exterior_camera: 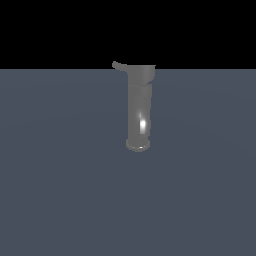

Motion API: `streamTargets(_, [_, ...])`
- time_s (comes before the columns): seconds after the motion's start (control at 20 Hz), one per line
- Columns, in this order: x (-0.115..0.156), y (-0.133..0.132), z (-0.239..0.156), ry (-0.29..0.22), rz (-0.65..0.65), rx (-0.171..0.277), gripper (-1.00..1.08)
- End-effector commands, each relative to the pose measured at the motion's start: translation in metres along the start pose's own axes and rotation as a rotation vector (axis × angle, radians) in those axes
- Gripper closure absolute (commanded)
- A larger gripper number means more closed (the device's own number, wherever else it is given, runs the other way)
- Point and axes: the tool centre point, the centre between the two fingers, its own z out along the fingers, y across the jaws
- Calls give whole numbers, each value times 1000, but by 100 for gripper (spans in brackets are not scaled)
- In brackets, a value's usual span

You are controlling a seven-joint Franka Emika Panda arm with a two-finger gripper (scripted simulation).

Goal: Turn on the faucet by rotating a designated handle.

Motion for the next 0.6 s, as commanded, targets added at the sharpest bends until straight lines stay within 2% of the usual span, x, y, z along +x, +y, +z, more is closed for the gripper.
streamTargets(0.0, [11,-10,7,-3,68,3,108])
streamTargets(0.55, [56,-50,46,-2,362,0,108])
